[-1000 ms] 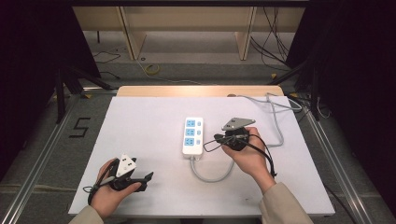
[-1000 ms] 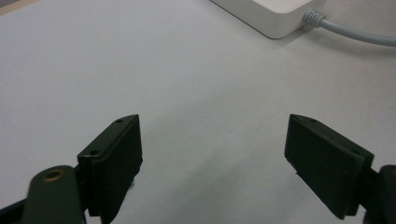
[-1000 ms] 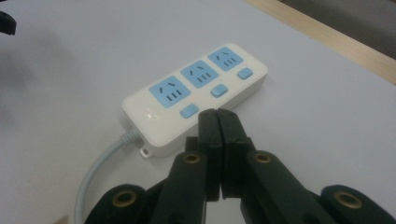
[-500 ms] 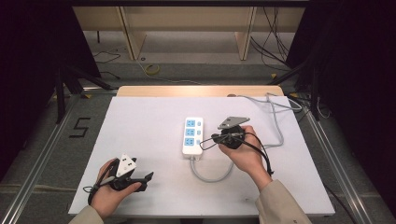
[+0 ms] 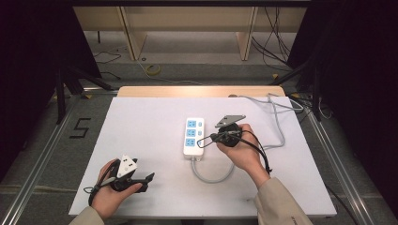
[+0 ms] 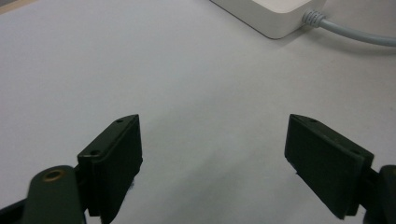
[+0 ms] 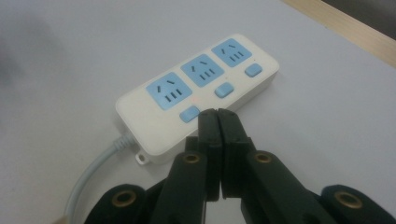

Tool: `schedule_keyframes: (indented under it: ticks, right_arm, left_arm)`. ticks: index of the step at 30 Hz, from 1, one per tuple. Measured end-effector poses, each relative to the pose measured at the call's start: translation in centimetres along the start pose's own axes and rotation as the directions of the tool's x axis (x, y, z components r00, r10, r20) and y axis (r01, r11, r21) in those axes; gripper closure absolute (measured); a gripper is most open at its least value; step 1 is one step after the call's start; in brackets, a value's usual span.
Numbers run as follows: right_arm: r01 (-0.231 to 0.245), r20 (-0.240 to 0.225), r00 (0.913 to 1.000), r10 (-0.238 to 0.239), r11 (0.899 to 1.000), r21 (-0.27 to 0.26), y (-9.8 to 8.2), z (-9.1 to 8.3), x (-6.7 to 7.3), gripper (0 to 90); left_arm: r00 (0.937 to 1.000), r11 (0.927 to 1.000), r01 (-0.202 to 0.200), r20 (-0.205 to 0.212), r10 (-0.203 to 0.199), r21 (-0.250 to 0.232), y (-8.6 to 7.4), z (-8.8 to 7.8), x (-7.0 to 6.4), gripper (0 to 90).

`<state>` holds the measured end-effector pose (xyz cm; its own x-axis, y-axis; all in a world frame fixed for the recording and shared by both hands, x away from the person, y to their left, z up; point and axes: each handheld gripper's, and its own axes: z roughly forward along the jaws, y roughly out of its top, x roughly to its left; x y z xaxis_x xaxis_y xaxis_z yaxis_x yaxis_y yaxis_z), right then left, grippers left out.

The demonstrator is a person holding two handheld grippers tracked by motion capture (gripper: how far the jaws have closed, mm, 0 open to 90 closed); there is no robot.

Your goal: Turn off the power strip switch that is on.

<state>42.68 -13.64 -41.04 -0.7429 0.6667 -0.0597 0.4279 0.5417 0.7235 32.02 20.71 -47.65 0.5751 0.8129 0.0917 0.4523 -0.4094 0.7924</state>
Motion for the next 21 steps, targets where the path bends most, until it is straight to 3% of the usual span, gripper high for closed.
schedule_keyframes:
  ticks: [21]
  right_arm:
    - [0.022,-0.021,0.9996,-0.021,0.998,0.052,1.5,2.1,0.4,89.5]
  left_arm:
    - [1.0000,1.0000,-0.001,0.001,0.001,-0.001,0.0,0.0,0.0,18.8]
